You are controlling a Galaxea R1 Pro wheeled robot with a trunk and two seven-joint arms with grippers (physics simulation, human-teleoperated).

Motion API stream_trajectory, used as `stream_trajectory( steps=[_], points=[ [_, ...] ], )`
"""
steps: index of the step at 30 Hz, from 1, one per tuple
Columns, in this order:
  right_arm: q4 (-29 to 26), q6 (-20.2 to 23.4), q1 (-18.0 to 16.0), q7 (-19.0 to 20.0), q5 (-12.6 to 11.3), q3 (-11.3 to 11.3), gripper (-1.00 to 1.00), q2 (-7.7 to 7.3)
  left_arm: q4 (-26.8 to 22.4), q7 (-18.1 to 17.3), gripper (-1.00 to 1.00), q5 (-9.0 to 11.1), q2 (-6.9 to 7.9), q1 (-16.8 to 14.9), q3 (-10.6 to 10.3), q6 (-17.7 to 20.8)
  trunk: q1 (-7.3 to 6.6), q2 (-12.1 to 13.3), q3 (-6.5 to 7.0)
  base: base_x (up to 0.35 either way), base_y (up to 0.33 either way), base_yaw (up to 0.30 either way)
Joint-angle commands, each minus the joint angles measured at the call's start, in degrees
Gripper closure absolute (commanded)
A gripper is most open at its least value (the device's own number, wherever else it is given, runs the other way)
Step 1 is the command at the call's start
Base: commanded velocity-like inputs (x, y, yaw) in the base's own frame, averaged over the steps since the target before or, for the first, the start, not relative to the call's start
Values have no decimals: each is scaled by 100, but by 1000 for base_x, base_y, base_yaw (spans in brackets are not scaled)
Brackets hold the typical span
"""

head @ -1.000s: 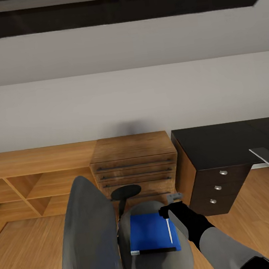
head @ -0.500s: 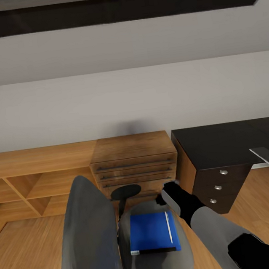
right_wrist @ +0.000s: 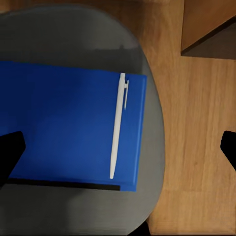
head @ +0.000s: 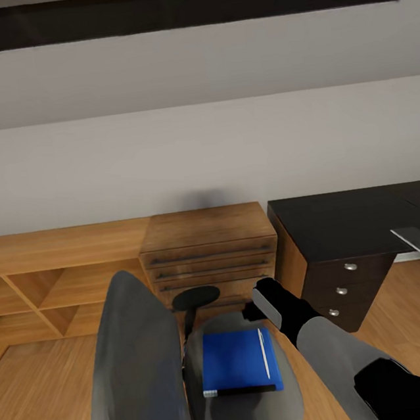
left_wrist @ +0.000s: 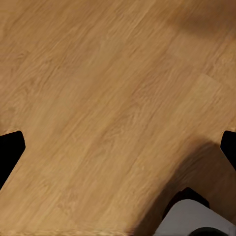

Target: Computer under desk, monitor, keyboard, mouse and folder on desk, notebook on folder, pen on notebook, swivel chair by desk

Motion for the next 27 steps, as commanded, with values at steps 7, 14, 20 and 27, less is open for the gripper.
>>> stream_trajectory(
  steps=[7,14,20,27],
  points=[
    [36,215,-6,-54,-72,-40,-100,0,-795,-35,-100,77,276,-3,-51,1189,155,-286,-132,0,0,0],
    [34,322,-7,-54,-75,-132,-100,0,-2064,-19,-100,85,698,-3,-9,2871,308,-567,-258,0,0,0],
    [32,328,-7,-47,-75,-161,-100,0,-2549,-13,-100,88,794,-3,349,3498,440,-808,-366,0,0,0],
    [31,309,-7,-46,-75,-183,-100,-6,-2628,-35,-100,96,794,-3,566,3574,594,-1088,-492,0,0,0]
  ],
)
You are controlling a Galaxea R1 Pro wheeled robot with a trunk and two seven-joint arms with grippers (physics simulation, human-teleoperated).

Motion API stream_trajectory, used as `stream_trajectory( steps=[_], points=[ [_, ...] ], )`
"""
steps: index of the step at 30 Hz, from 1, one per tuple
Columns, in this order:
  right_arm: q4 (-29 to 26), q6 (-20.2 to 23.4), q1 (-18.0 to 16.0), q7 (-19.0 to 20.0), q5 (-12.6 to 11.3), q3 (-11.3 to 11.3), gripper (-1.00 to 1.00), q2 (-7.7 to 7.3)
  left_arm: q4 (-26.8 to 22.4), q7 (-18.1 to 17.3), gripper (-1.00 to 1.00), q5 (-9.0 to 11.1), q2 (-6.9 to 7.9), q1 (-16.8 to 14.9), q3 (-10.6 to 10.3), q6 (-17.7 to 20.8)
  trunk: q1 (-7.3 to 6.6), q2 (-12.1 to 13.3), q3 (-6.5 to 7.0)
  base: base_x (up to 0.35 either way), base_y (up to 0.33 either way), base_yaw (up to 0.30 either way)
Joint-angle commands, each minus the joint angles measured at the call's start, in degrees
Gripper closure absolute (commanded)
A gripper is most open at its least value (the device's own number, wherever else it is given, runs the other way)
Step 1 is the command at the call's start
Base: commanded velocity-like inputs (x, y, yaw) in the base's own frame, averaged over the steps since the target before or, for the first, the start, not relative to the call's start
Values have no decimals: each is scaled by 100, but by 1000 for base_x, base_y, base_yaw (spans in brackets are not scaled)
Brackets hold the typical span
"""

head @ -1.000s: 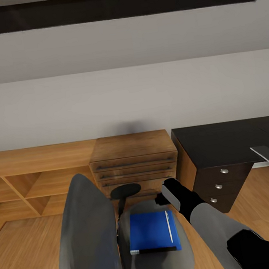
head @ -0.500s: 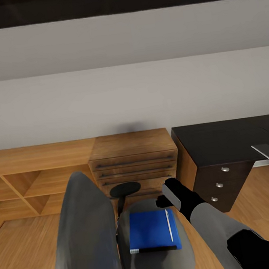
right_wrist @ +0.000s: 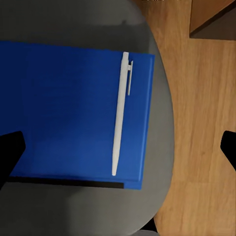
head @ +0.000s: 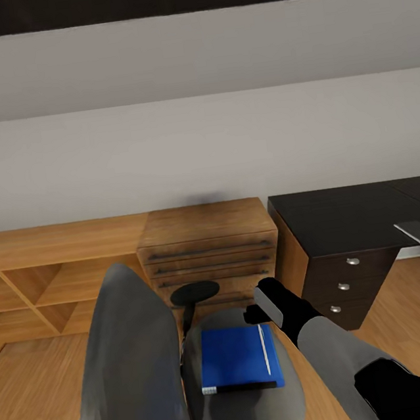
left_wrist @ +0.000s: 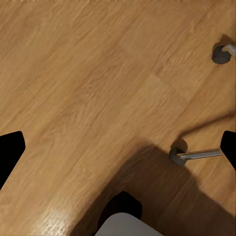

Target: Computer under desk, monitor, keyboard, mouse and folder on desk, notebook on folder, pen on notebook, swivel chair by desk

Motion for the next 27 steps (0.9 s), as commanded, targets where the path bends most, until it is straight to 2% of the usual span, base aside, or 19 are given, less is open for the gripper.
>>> stream_trajectory(
  steps=[1,10,20,27],
  points=[
    [-5,9,-4,-51,-61,30,-100,-6,3,-34,-100,52,0,-3,16,-19,23,-45,-24,0,0,0],
    [-5,-16,-4,-51,-58,18,-100,-12,127,-43,-100,62,-2,-3,93,-83,220,-406,-186,0,0,0],
    [-16,37,-4,-73,-52,-232,-100,-20,170,-44,-100,60,-10,-3,111,-94,440,-807,-365,0,0,0],
    [-205,66,-68,-158,-32,-268,-100,-88,178,-44,-100,68,-11,-3,112,-93,594,-1088,-491,0,0,0]
  ],
)
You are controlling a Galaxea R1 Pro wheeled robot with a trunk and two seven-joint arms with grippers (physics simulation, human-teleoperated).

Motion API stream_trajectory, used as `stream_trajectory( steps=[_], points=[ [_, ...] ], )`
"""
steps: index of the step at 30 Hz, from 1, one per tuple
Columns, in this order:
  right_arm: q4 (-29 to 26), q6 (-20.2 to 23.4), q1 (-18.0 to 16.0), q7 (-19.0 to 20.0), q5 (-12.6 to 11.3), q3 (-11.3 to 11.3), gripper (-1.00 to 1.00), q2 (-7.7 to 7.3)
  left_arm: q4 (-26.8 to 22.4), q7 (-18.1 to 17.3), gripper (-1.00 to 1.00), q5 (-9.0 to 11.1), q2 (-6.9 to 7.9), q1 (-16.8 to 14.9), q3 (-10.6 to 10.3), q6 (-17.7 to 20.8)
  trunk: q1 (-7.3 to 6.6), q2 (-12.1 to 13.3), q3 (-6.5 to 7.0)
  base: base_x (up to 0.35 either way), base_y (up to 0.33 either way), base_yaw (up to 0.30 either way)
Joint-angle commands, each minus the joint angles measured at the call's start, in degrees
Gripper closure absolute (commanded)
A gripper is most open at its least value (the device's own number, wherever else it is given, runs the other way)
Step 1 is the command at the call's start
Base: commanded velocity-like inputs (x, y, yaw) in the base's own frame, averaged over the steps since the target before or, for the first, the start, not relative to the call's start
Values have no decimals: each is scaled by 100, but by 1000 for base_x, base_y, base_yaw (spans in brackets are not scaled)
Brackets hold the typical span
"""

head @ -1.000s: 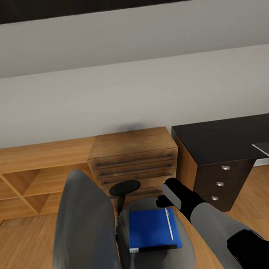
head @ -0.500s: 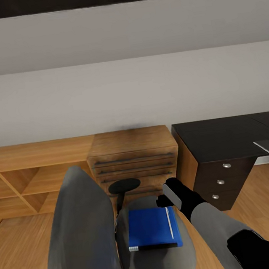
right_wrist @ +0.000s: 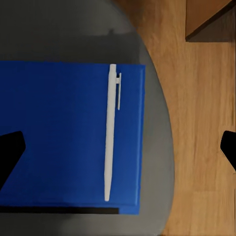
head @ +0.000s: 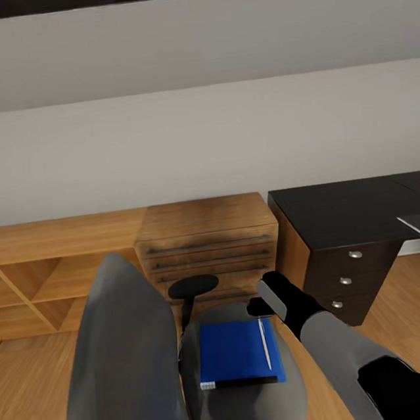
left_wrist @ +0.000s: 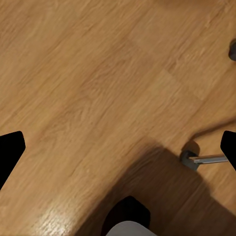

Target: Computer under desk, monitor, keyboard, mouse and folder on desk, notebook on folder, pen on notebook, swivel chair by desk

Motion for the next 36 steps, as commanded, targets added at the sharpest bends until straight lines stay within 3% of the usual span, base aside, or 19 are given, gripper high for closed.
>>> stream_trajectory(
  steps=[1,20,26,31,36],
  points=[
    [-38,30,-18,-72,-63,27,-100,-6,6,-35,-100,52,0,-3,7,-5,22,-44,-24,0,0,0],
    [-133,764,-495,-156,-115,-87,-100,1,7,-29,-100,39,-76,-3,-1,-128,44,-84,-42,0,0,0],
    [374,806,-793,-157,-314,-185,-100,4,7,-27,-100,41,-79,-3,-2,-132,44,-84,-42,0,0,0],
    [1103,813,-1252,-157,-383,-201,-100,22,7,-29,-100,36,-79,-3,-2,-133,44,-84,-42,0,0,0],
    [1436,814,-1507,-157,-405,-204,-100,31,7,-28,-100,35,-79,-3,-2,-132,44,-84,-42,0,0,0]
  ],
)
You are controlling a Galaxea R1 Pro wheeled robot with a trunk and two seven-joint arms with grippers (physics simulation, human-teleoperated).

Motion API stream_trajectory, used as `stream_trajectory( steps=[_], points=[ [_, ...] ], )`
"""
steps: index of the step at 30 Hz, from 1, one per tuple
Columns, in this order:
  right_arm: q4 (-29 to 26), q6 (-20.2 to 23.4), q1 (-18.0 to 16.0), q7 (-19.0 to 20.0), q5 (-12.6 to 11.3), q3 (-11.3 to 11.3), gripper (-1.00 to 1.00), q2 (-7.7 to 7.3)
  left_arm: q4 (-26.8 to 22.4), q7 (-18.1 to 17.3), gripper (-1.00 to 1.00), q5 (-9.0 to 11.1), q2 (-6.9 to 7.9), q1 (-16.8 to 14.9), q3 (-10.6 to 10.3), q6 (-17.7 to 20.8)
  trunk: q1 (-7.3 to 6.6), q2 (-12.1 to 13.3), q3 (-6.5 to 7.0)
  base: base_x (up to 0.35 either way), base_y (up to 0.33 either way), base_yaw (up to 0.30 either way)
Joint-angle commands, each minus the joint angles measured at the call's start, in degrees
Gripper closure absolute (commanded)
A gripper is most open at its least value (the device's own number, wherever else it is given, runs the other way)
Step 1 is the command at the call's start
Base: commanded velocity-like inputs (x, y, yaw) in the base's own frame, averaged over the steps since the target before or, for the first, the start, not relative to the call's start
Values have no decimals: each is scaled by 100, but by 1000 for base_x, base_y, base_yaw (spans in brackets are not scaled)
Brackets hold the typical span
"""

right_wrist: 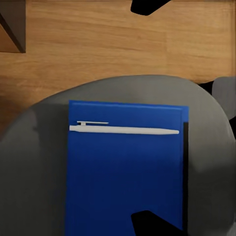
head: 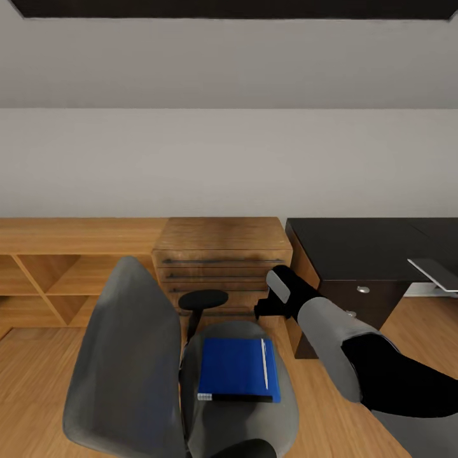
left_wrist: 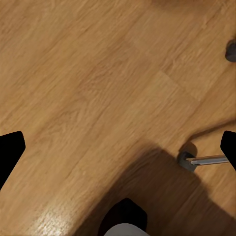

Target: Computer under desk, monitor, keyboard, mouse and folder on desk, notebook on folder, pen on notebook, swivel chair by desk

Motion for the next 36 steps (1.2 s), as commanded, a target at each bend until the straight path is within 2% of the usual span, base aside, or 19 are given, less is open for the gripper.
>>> stream_trajectory(
  steps=[1,8,12,16,23,36],
  points=[
    [28,18,-30,-41,-67,40,-100,-2,6,-37,-100,53,0,-3,7,-6,0,-3,-5,0,0,0],
    [125,8,-112,-36,-80,55,-100,1,6,-39,-100,52,0,-3,7,-8,0,-3,-5,0,0,0],
    [141,-2,-125,-34,-77,54,-100,2,6,-39,-100,52,0,-3,7,-12,88,-163,-77,0,0,0],
    [239,-135,-108,96,-211,34,-100,52,136,-21,-100,54,-131,-3,-7,-90,87,-162,-77,0,0,0],
    [155,-208,-108,67,-212,35,-100,52,174,-32,-100,46,-249,-3,-9,-93,87,-162,-77,0,0,0],
    [141,-294,-108,56,-216,33,-100,52,214,-35,-100,44,-304,-3,-10,-219,87,-162,-77,0,0,0]
  ],
)
